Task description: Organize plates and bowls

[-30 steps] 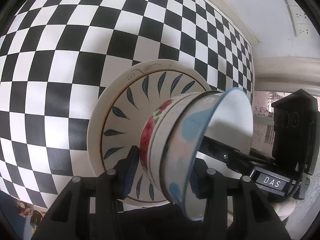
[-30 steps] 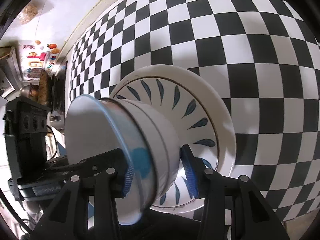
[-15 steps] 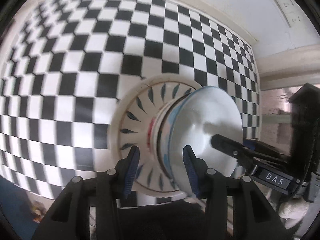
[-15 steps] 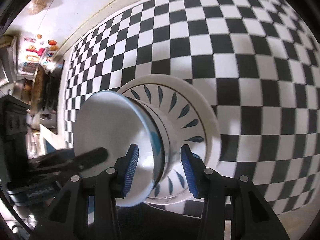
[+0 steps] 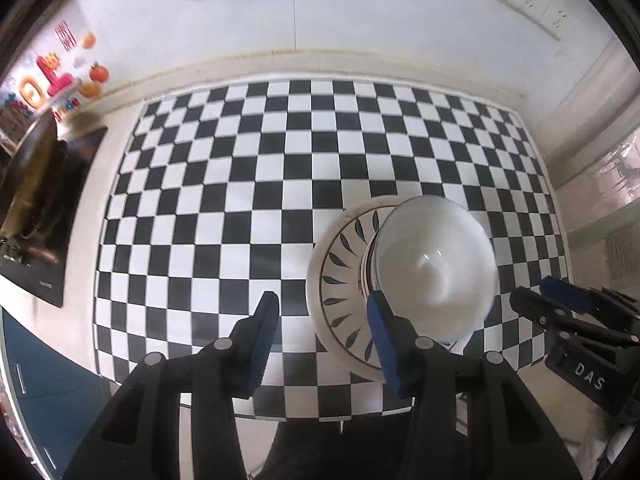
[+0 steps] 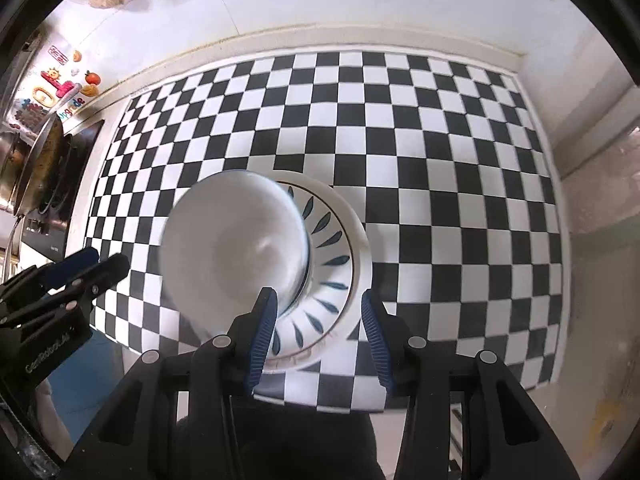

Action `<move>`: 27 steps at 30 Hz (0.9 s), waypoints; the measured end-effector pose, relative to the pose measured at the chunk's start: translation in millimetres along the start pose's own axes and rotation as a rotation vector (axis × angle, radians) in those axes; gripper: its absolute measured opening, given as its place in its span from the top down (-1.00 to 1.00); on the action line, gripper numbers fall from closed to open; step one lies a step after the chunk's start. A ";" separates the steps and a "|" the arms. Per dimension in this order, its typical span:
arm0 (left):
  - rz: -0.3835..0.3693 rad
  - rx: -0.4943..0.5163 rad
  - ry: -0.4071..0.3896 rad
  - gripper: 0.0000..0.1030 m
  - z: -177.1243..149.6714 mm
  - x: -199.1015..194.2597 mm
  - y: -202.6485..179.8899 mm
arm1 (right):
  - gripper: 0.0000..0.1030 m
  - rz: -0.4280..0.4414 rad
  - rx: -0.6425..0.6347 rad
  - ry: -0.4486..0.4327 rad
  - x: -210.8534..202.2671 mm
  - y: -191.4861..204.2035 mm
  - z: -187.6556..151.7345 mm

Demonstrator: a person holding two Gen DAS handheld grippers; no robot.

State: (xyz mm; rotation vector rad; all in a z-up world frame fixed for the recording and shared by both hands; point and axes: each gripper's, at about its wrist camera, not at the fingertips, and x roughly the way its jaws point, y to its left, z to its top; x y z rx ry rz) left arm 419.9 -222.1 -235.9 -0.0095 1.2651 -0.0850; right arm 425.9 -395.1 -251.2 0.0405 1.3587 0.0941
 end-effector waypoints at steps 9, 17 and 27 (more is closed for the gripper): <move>0.020 0.046 -0.127 0.17 -21.0 -54.8 6.7 | 0.09 -0.060 0.034 -0.130 -71.7 29.4 -39.0; 0.042 0.072 -0.243 0.17 -45.7 -108.8 6.3 | 0.09 -0.069 0.025 -0.245 -133.3 50.6 -73.4; 0.050 0.023 -0.334 0.17 -96.2 -163.8 -2.4 | 0.09 -0.069 -0.012 -0.358 -196.0 61.2 -131.1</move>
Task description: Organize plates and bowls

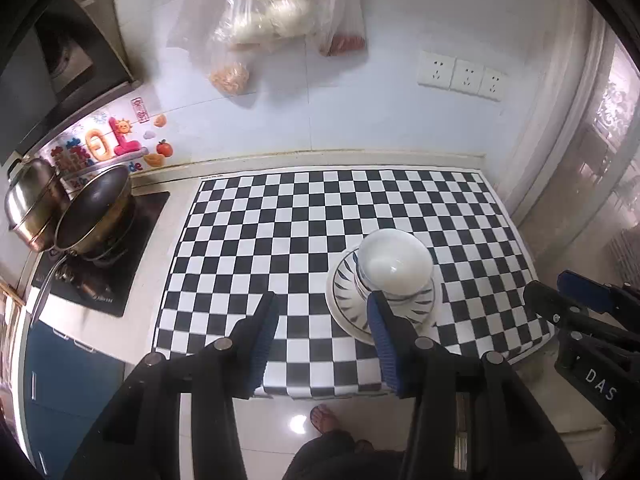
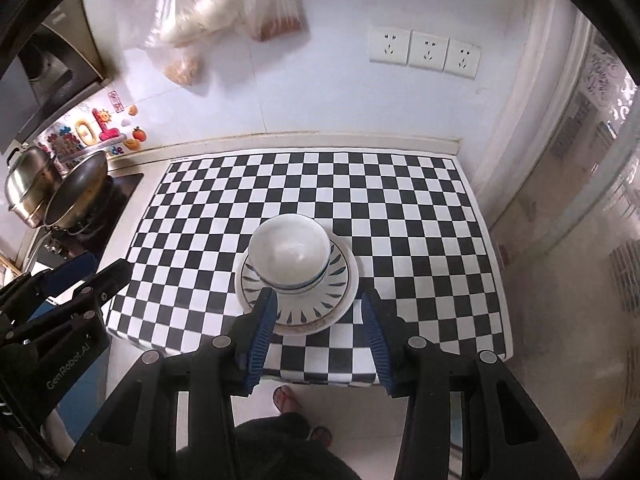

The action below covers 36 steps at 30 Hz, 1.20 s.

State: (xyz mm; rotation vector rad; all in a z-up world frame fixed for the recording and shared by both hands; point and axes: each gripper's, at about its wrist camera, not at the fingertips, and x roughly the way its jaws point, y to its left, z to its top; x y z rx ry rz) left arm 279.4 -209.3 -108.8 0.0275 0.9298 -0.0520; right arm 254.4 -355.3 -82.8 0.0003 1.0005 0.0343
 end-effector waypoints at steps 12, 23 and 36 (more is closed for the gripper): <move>0.034 -0.017 -0.104 0.15 -46.4 -99.0 -3.2 | 0.09 -0.009 -0.031 -0.096 -99.4 -1.5 -62.0; 0.005 0.017 -0.186 0.15 -96.9 -175.0 29.0 | 0.09 -0.043 0.023 -0.191 -182.1 28.6 -125.1; -0.038 0.074 -0.225 0.15 -171.7 -250.4 68.6 | 0.09 -0.102 0.071 -0.247 -272.0 80.0 -226.1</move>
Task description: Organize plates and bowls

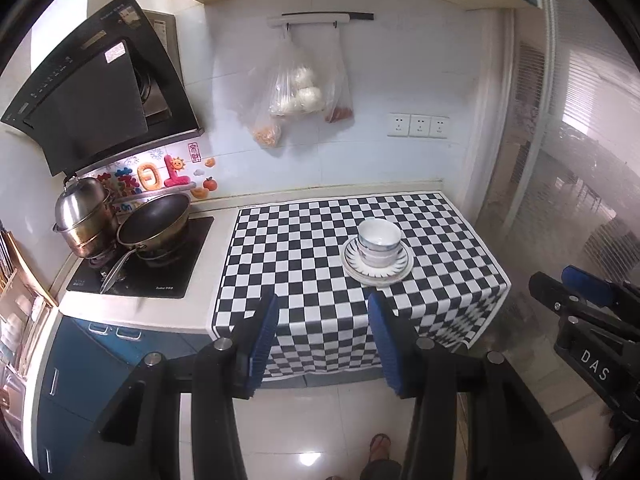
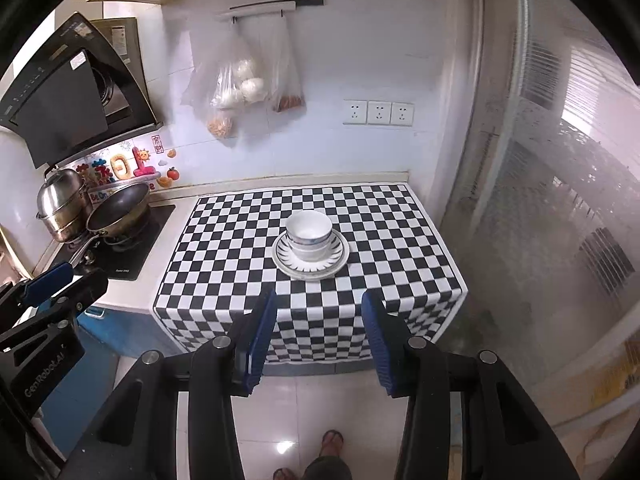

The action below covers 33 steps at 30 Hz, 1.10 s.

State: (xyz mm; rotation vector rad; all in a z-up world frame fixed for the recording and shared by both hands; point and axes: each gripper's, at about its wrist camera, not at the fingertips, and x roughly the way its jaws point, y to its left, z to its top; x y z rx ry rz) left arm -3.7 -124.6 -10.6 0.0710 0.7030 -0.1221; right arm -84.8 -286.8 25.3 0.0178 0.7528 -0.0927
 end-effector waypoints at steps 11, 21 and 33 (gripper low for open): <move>0.020 -0.014 -0.020 0.15 -28.8 -39.4 -6.2 | 0.09 0.006 0.004 -0.014 -43.4 -6.7 -36.5; 0.030 -0.042 -0.031 0.15 -29.3 -46.1 -16.9 | 0.09 0.003 -0.007 -0.024 -45.3 -21.7 -30.4; 0.014 -0.043 -0.050 0.15 -26.3 -50.3 -25.9 | 0.09 -0.002 -0.006 -0.037 -48.5 -31.8 -28.1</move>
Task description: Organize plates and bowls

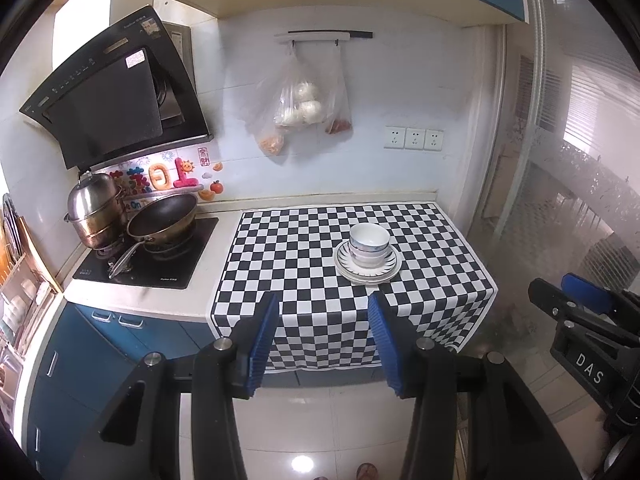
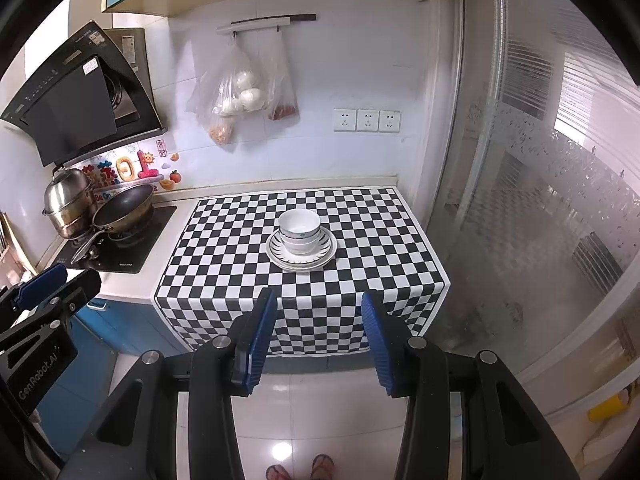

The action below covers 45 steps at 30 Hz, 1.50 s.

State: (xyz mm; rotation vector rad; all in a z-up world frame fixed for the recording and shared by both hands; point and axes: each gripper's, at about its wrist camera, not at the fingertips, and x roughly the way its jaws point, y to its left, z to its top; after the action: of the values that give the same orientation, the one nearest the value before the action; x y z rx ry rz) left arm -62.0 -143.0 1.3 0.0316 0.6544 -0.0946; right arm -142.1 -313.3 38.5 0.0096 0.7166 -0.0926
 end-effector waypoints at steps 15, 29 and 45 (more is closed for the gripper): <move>-0.001 0.003 -0.013 0.15 5.8 0.9 -1.1 | 0.09 -0.005 -0.004 -0.008 1.3 -10.3 4.6; 0.001 0.005 -0.015 0.15 7.5 1.5 -0.4 | 0.09 -0.004 -0.014 -0.012 6.9 -13.3 12.0; -0.007 -0.005 -0.025 0.15 11.1 0.7 4.4 | 0.09 -0.007 -0.020 -0.022 6.7 -10.4 14.2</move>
State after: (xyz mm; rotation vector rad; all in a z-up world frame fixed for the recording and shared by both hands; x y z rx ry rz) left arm -54.4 -139.4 9.7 0.0232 0.6299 -0.0994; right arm -128.7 -324.8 45.0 -0.0130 0.6957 -0.0921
